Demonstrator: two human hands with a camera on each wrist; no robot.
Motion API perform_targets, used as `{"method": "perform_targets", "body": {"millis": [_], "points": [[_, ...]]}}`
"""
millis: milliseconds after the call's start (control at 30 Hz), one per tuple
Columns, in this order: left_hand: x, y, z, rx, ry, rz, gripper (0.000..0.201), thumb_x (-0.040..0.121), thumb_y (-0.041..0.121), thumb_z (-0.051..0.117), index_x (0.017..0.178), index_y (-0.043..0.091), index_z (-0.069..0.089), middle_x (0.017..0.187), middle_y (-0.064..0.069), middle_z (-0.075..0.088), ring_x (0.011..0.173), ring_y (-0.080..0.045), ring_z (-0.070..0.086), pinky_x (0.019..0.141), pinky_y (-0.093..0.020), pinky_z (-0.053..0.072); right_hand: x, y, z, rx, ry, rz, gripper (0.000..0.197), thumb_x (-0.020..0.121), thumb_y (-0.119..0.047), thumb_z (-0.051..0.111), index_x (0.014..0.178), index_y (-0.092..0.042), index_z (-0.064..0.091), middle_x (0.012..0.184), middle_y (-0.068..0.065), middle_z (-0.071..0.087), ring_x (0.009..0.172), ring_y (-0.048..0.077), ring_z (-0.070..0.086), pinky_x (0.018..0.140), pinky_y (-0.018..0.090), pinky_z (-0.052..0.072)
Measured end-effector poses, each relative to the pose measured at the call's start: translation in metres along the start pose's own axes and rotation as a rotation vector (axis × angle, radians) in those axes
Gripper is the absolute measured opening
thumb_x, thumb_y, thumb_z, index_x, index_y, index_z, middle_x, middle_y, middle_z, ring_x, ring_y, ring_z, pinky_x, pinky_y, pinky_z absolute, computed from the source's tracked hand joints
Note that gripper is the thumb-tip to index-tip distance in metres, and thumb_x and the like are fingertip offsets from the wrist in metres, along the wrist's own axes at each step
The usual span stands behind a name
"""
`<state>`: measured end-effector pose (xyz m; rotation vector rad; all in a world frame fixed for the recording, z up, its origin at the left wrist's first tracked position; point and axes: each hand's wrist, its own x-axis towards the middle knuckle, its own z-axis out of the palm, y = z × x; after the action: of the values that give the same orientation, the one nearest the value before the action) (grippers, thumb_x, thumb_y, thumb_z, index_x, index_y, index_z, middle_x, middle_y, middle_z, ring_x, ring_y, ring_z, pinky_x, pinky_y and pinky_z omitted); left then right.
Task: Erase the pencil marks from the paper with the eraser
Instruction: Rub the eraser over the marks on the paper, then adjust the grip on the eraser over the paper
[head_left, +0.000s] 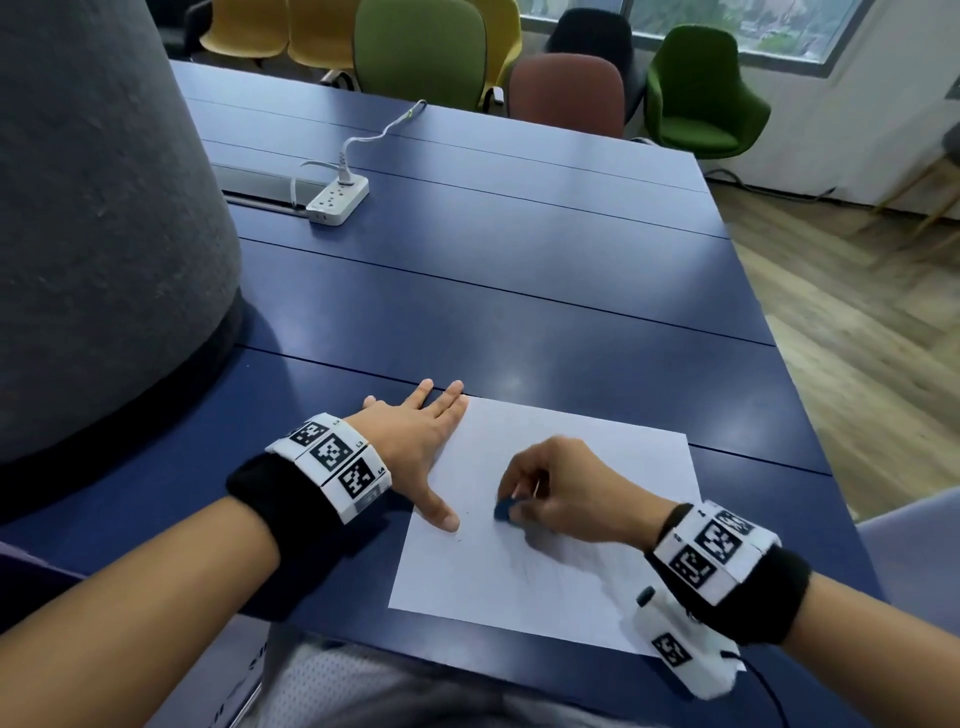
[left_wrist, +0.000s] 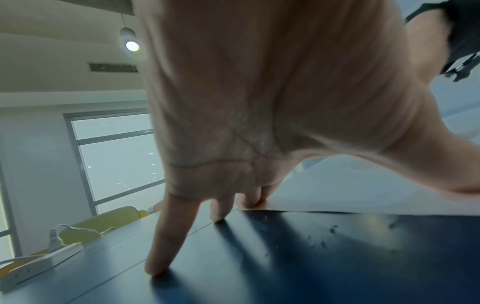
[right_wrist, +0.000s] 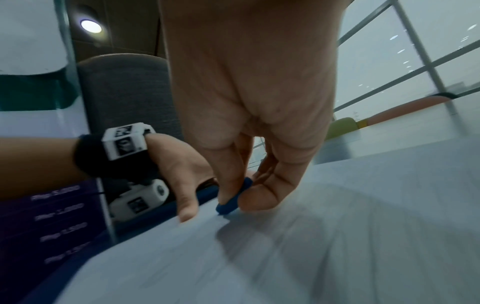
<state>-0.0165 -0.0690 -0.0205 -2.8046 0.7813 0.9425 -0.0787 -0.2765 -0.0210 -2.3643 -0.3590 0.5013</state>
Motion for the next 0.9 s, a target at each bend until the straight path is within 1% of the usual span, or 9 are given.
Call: {"method": "perform_targets", "body": {"millis": [100,233,300,400,500,600,733,800,900], "points": [[0.0,0.0,0.0,-0.016,0.011,0.006,0.144,0.057,0.076,0.074,0.153,0.022,-0.019,0.157,0.014,-0.03,0.147,-0.017,-0.023,0.11,-0.071,0.01,-0.017,0.003,0.002,-0.053,-0.075,-0.024,0.014,0.075,-0.013,0.073,0.088,-0.018,0.073,0.071,-0.008,0.063,0.057,0.003,0.052,0.057,0.011,0.041],[-0.004,-0.001,0.001,-0.029,0.036,0.011,0.141,0.058,0.076,0.074,0.154,0.023,-0.017,0.157,0.015,-0.029,0.146,-0.014,-0.023,0.112,-0.069,0.009,-0.029,0.031,-0.008,-0.131,0.236,-0.031,0.016,0.08,-0.005,0.066,0.088,-0.019,0.069,0.092,-0.005,0.062,0.08,0.006,0.058,0.072,0.011,0.041],[-0.005,-0.002,0.002,-0.026,0.057,0.016,0.14,0.059,0.076,0.073,0.154,0.023,-0.016,0.157,0.015,-0.028,0.147,-0.012,-0.022,0.113,-0.068,0.009,-0.04,0.044,-0.008,-0.203,0.251,-0.046,0.021,0.083,0.001,0.062,0.089,-0.018,0.068,0.112,-0.006,0.058,0.096,0.008,0.059,0.082,0.01,0.043],[-0.002,-0.005,0.004,0.01,0.078,0.011,0.137,0.062,0.081,0.065,0.154,0.021,-0.017,0.158,0.013,-0.028,0.147,-0.01,-0.02,0.116,-0.063,0.011,-0.054,0.056,-0.005,-0.32,0.199,-0.067,0.032,0.087,0.0,0.056,0.114,-0.016,0.06,0.118,-0.011,0.059,0.111,0.011,0.057,0.093,0.03,0.049],[-0.002,-0.011,0.009,0.041,0.103,-0.031,0.124,0.072,0.084,0.049,0.154,0.018,-0.016,0.158,0.009,-0.027,0.148,-0.008,-0.016,0.119,-0.051,0.011,-0.059,0.06,-0.009,-0.375,0.206,-0.049,0.033,0.089,-0.004,0.054,0.118,-0.019,0.056,0.116,-0.011,0.061,0.116,0.014,0.056,0.091,0.036,0.051],[-0.012,-0.01,0.011,0.083,0.106,-0.062,0.113,0.072,0.085,0.015,0.153,0.013,-0.016,0.158,0.002,-0.029,0.148,-0.012,-0.018,0.122,-0.042,0.007,-0.061,0.063,-0.012,-0.396,0.193,-0.051,0.034,0.089,-0.005,0.054,0.121,-0.017,0.056,0.111,-0.012,0.062,0.114,0.016,0.058,0.089,0.038,0.052],[-0.03,0.034,0.031,0.219,0.16,0.147,0.113,0.061,0.082,-0.019,0.149,0.012,-0.024,0.152,-0.004,-0.036,0.146,-0.02,-0.024,0.121,-0.049,-0.002,-0.057,0.061,-0.017,-0.404,0.151,-0.06,0.03,0.087,-0.005,0.053,0.114,-0.018,0.057,0.101,-0.015,0.06,0.093,0.013,0.062,0.078,0.035,0.053],[-0.036,0.066,0.054,0.272,0.2,0.345,0.101,0.077,0.079,-0.011,0.153,0.013,-0.011,0.159,-0.008,-0.021,0.149,-0.024,-0.013,0.12,-0.054,0.005,-0.056,0.058,-0.018,-0.398,0.122,-0.055,0.028,0.087,-0.004,0.053,0.111,-0.019,0.057,0.099,-0.017,0.059,0.089,0.012,0.063,0.076,0.035,0.052],[-0.036,0.088,0.087,0.273,0.172,0.466,0.089,0.092,0.069,-0.003,0.151,0.011,0.03,0.158,-0.009,0.027,0.145,-0.025,0.027,0.115,-0.055,0.025,-0.058,0.057,-0.02,-0.376,0.106,-0.046,0.034,0.086,-0.001,0.054,0.116,-0.017,0.056,0.099,-0.016,0.061,0.092,0.011,0.063,0.079,0.035,0.052]]}}
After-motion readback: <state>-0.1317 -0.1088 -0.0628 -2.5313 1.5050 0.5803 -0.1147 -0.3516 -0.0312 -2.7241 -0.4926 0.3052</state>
